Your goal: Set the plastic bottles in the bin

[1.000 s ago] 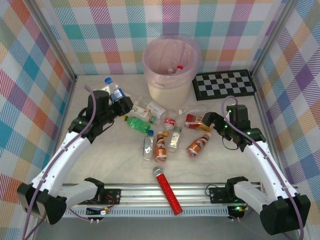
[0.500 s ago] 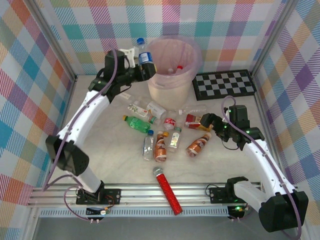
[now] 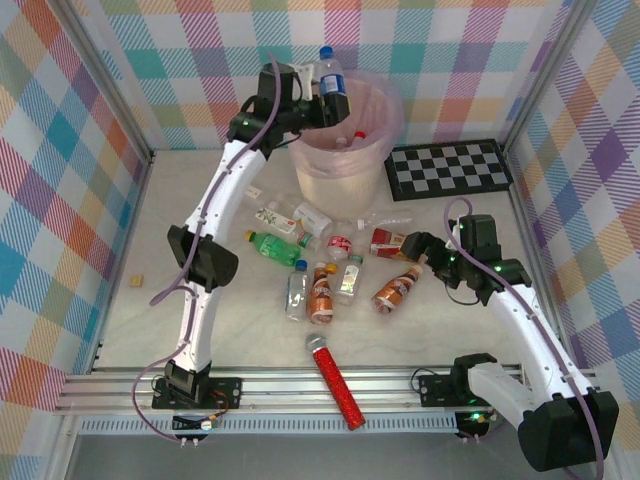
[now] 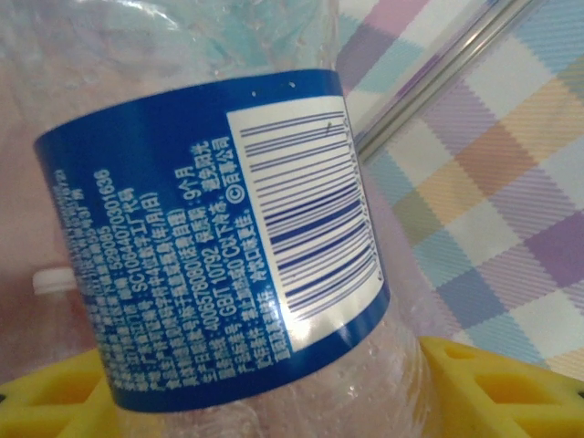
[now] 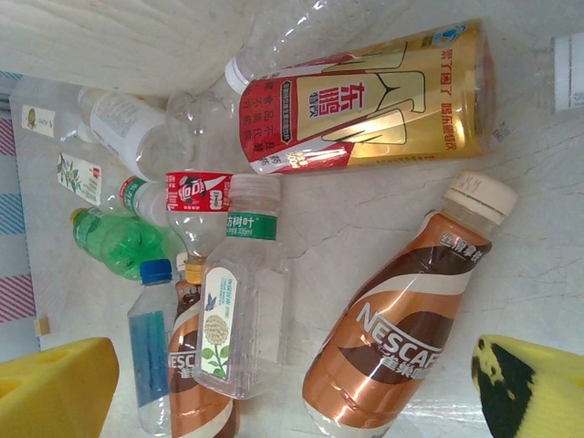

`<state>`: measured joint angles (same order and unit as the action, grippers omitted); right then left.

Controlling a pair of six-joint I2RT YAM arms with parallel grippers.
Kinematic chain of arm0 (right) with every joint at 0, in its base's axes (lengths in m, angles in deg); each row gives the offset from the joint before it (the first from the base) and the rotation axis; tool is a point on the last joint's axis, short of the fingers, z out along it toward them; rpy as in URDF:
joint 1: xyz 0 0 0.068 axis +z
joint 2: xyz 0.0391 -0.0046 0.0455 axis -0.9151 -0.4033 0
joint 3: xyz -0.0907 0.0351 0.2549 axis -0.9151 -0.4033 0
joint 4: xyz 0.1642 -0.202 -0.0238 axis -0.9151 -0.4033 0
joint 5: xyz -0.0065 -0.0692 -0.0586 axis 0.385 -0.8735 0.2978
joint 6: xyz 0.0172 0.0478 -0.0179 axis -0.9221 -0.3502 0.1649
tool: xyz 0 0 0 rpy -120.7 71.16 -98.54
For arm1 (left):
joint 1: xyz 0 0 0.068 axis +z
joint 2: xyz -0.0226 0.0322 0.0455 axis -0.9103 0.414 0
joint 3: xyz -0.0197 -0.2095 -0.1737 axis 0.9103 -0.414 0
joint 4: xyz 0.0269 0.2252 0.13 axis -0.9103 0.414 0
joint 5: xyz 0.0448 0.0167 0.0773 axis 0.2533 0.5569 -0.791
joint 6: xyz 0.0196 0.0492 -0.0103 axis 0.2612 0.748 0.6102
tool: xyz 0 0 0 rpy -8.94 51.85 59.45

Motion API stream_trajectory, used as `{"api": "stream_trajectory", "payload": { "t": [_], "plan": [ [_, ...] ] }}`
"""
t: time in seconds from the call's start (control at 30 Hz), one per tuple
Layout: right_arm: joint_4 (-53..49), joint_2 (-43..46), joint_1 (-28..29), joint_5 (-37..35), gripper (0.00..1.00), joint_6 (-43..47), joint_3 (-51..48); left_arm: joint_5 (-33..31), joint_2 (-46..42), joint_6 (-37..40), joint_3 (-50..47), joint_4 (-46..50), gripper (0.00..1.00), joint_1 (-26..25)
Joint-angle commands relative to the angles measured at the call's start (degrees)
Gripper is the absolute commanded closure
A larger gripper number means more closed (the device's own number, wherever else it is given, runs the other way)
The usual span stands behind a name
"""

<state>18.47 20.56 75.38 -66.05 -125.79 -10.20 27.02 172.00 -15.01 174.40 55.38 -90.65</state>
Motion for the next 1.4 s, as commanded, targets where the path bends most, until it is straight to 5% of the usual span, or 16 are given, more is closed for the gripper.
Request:
{"api": "stream_trajectory", "payload": {
  "t": [0.0,0.17,0.47,0.7,0.97,1.13,1.37],
  "plan": [
    [-1.63,1.19,-0.73,-0.61,0.01,1.57,-0.89,-0.17,1.08,1.69,1.58,4.86,0.69,-0.82],
    [-2.07,1.25,-1.13,-1.28,0.01,2.24,-1.24,-0.62,2.07,1.82,0.12,4.73,0.63,-1.29],
    [-4.60,1.40,-4.06,-2.22,0.01,0.80,-1.98,-0.64,-0.27,3.89,-5.94,2.57,0.23,-1.42],
    [-4.44,1.56,-6.55,-1.57,0.01,-5.72,-1.66,-0.18,-2.51,4.25,-6.31,1.62,0.13,-1.52],
    [-1.29,-5.98,-7.72,-0.88,0.00,-26.03,-0.43,0.41,-8.19,4.33,-6.94,-2.36,0.07,-1.41],
    [4.27,-11.21,-7.74,2.79,0.03,-34.69,0.26,3.37,-19.39,3.78,-19.54,-12.15,0.04,-0.53],
    [8.06,-14.33,-7.68,-0.97,0.08,-42.62,1.65,-3.91,-41.41,6.74,-48.52,-15.27,0.03,1.14]
  ]
}}
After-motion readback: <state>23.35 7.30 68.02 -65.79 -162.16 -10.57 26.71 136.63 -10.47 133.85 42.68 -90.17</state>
